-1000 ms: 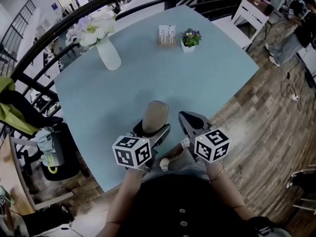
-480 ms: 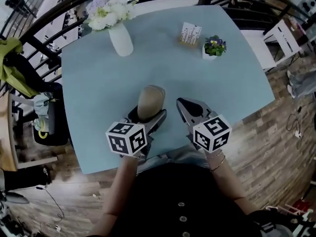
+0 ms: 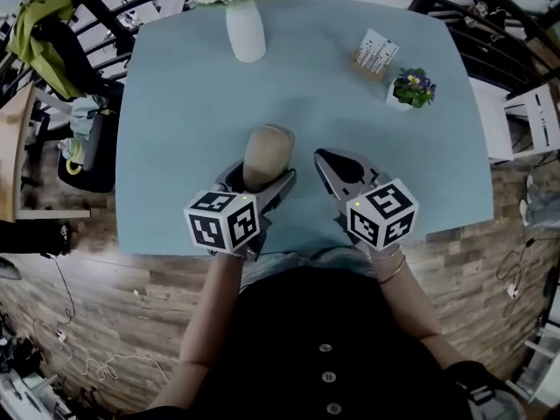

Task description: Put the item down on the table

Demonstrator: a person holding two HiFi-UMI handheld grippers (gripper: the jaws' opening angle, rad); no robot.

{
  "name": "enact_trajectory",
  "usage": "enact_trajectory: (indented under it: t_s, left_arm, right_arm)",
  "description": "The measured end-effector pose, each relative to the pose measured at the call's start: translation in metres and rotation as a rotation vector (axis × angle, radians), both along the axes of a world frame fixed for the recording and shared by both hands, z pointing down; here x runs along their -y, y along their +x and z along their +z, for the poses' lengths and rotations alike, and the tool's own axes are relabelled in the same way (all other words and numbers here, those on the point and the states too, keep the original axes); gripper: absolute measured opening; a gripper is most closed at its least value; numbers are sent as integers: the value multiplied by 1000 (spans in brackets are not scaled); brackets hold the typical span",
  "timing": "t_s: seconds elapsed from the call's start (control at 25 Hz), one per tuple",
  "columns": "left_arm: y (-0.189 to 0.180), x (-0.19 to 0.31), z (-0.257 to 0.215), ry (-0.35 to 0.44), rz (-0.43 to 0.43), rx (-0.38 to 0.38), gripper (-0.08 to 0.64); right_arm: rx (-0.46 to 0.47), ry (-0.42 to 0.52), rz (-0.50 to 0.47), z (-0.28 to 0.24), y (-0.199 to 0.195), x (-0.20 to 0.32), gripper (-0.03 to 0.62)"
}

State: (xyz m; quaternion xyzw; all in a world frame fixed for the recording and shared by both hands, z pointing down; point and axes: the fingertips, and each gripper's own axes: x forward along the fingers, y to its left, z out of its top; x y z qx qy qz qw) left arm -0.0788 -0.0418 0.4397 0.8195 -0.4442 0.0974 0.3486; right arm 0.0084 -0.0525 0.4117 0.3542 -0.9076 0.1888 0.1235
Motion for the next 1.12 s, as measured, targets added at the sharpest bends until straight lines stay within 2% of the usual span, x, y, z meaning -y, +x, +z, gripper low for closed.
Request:
enact_trajectory:
  t_s: [0.28,0.68,0.88,1.12]
  left_arm:
    - [9,-2,2,4,-72,13,425]
    - [8,12,0,23,-83,72,425]
    - [11,18,11,8,-34,118,425]
    - [13,26,23,-27,75,192,425]
  right_arm:
    - [-8,6,-78,6,6,5,7]
    - [3,-9,-74,15,19,14,6]
    - [9,-33,-52,27,24,20,6]
    - [10,-50,-4,31,29,33,7]
